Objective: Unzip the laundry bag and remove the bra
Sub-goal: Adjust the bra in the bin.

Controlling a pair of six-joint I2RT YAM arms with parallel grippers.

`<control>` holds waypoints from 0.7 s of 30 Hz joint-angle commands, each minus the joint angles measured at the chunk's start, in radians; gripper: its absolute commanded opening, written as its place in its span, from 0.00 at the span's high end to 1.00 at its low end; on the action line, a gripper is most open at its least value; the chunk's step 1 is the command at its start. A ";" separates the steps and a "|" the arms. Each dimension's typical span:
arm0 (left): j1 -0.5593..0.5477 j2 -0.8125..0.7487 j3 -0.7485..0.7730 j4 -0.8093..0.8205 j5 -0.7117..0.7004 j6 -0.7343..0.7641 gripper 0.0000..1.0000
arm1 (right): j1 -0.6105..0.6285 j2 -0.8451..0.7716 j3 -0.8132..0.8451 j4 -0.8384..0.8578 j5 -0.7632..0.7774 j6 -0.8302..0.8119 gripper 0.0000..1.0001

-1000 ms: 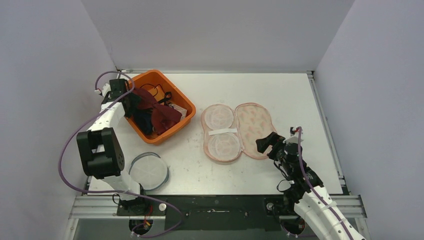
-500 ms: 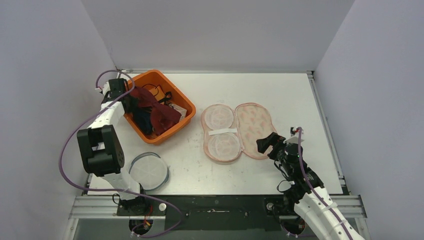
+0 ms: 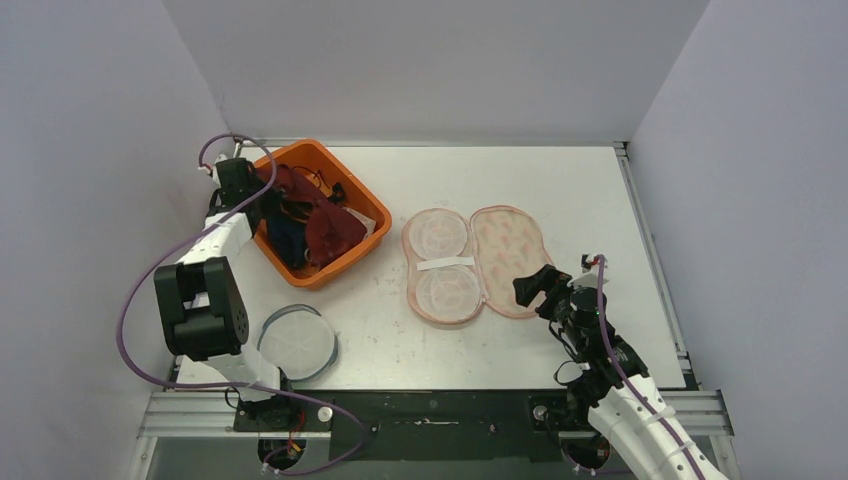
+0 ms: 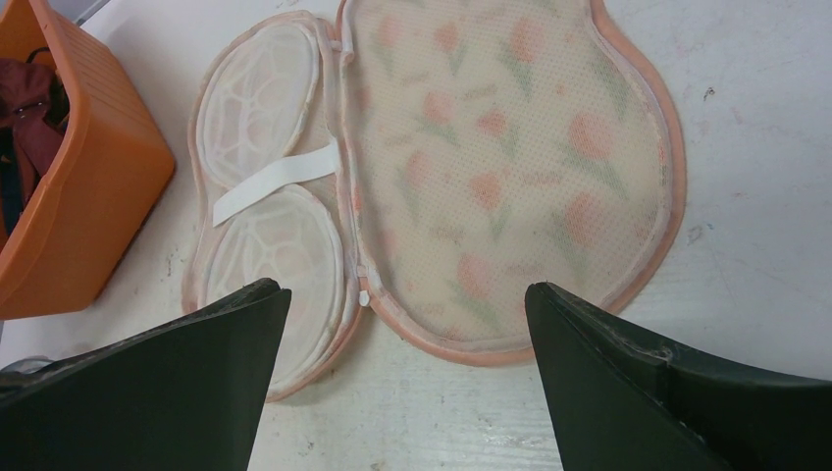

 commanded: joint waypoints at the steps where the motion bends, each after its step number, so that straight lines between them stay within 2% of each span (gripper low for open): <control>1: -0.004 -0.032 -0.026 0.212 0.119 0.031 1.00 | 0.006 -0.009 -0.001 0.032 0.012 -0.018 0.05; 3: -0.004 -0.016 -0.018 0.196 0.125 0.029 1.00 | 0.007 -0.013 -0.002 0.032 0.010 -0.017 0.05; 5: -0.002 0.015 0.023 0.109 0.104 0.028 1.00 | 0.006 -0.013 -0.002 0.032 0.009 -0.016 0.05; 6: 0.000 0.028 0.037 0.058 0.091 0.026 0.96 | 0.006 -0.010 -0.001 0.032 0.007 -0.017 0.05; 10: 0.004 0.018 0.045 -0.027 0.036 0.007 0.57 | 0.006 0.000 0.002 0.035 0.005 -0.018 0.05; 14: -0.002 -0.070 0.058 -0.082 -0.025 0.006 0.36 | 0.006 -0.003 0.007 0.031 0.003 -0.018 0.05; 16: -0.007 -0.127 0.078 -0.125 -0.064 0.018 0.32 | 0.006 -0.007 0.010 0.025 0.005 -0.017 0.05; 21: -0.072 -0.298 0.078 -0.200 -0.077 0.004 0.30 | 0.006 -0.007 0.013 0.024 0.002 -0.017 0.05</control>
